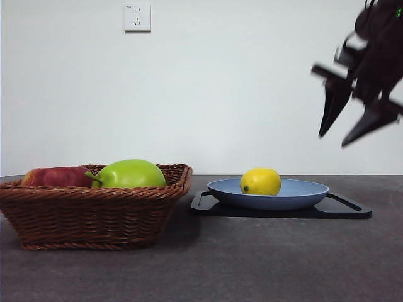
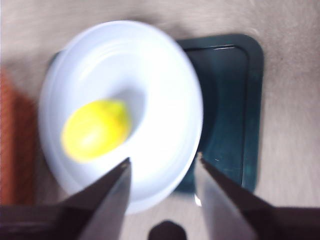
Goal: Take the lemon from the basket,put the lemon in the plate,hand out the plate
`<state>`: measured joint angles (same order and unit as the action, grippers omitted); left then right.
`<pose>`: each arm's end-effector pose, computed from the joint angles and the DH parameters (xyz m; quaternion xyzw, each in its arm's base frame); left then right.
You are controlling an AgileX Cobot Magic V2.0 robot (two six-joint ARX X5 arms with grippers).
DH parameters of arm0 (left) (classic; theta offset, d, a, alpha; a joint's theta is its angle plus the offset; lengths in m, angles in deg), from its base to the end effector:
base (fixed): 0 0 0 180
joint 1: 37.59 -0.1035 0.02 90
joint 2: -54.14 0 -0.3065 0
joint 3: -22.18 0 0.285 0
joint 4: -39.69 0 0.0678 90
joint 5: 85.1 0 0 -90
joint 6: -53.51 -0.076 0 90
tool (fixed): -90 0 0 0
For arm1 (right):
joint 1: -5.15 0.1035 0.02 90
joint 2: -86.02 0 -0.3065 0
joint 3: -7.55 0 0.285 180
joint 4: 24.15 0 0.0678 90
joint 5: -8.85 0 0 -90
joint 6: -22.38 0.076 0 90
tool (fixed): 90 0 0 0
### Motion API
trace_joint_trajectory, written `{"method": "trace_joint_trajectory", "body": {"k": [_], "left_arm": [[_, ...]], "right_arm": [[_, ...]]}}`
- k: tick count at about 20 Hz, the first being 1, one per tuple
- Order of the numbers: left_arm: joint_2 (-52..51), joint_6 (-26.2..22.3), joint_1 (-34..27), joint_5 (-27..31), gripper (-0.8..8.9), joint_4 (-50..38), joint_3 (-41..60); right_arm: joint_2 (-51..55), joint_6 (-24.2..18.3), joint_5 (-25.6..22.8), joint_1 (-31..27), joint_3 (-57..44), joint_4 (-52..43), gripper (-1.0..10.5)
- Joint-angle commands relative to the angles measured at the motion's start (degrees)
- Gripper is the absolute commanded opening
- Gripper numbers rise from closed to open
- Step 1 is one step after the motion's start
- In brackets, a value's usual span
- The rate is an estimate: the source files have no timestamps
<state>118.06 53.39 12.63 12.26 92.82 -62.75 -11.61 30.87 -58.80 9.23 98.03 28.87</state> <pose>0.1819 -0.2032 0.4048 0.1342 0.2421 -0.3514 0.8944 0.4091 0.0582 0.2520 0.1417 0.5082 0.1606 0.8342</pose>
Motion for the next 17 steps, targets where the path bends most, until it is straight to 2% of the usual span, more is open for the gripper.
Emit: {"method": "trace_joint_trajectory", "body": {"k": [1, 3, 6, 9, 12, 14, 17], "left_arm": [[1.40, -4.63, -1.03, 0.09, 1.43, -1.05, -1.25], [1.99, -6.40, -2.51, 0.07, 0.28, -1.07, -1.25], [2.10, -8.70, -6.60, -0.02, 0.06, -1.01, -1.22], [2.10, -9.16, -12.20, -0.94, 0.06, 0.11, -1.05], [1.66, -9.14, -18.91, -7.54, 0.06, 1.18, -0.74], [-0.02, -9.11, -21.59, -9.99, 0.06, 0.28, 1.22], [-5.51, -8.11, -23.80, -10.43, 0.06, -4.68, 8.28]], "right_arm": [[4.59, -4.76, -0.09, 1.81, 1.25, 3.21, 0.9], [9.77, -6.80, -0.22, 4.07, 1.22, 5.42, 0.2], [17.11, -7.10, -1.86, 8.92, 0.70, 6.36, 0.0], [24.65, -7.41, -10.49, 14.95, -1.79, 5.95, 0.0], [32.11, -7.54, -20.37, 20.96, -5.51, 4.26, 0.0], [37.64, -7.52, -24.24, 23.87, -9.46, 0.42, 0.0], [46.80, -7.52, -30.34, 27.15, -17.88, -8.17, 0.0]]}}
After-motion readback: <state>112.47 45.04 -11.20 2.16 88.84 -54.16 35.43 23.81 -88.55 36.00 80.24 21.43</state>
